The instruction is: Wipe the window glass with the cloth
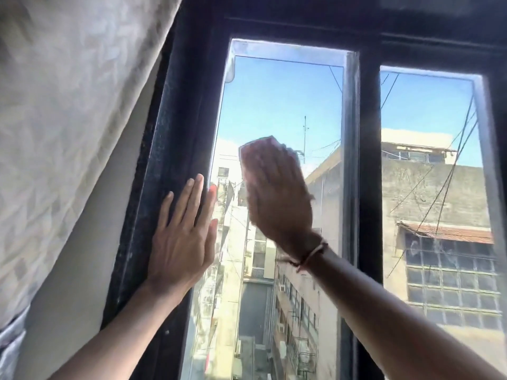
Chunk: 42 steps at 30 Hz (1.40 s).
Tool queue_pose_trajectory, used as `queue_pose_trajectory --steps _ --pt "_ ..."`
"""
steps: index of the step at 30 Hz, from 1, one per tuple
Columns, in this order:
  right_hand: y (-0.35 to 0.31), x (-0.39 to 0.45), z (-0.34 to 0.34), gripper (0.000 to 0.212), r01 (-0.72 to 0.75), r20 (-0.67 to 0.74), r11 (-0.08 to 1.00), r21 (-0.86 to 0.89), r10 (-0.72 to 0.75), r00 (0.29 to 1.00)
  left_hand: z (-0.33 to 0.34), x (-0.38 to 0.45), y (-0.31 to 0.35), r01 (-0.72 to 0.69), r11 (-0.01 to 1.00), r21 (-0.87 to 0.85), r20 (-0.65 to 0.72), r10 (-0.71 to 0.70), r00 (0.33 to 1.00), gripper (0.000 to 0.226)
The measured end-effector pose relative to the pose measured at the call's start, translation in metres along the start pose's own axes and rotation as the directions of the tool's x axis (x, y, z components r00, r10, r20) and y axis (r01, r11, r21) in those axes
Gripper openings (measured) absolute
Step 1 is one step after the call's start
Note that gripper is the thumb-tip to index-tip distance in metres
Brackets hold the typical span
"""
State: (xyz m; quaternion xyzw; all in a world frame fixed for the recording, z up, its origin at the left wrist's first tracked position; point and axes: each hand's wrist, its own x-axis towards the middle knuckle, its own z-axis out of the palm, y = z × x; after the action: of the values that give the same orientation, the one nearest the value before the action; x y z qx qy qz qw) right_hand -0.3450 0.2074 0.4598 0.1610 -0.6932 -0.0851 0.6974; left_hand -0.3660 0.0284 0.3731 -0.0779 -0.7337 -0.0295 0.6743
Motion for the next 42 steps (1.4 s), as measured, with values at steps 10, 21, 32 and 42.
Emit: queue_pose_trajectory --steps 10,21,32,42 --pt "0.073 -0.011 -0.031 0.064 -0.316 -0.038 0.947 -0.050 0.315 0.948 -0.002 0.012 0.005 0.018 0.999 -0.036 -0.031 -0.020 0.999 0.059" --pt "-0.004 -0.184 -0.007 0.067 0.364 0.191 0.920 0.145 -0.387 0.902 -0.006 0.008 0.008 0.026 0.999 -0.046 -0.030 -0.028 0.999 0.060" --pt "0.042 0.031 -0.011 0.064 -0.076 -0.003 0.995 -0.057 0.076 0.997 -0.007 0.007 0.005 0.021 0.999 -0.050 -0.049 -0.024 0.999 0.058" --pt "0.040 -0.177 -0.020 0.070 0.372 0.207 0.924 0.086 -0.382 0.901 -0.009 -0.004 0.012 0.035 0.998 -0.043 -0.029 -0.036 0.999 0.060"
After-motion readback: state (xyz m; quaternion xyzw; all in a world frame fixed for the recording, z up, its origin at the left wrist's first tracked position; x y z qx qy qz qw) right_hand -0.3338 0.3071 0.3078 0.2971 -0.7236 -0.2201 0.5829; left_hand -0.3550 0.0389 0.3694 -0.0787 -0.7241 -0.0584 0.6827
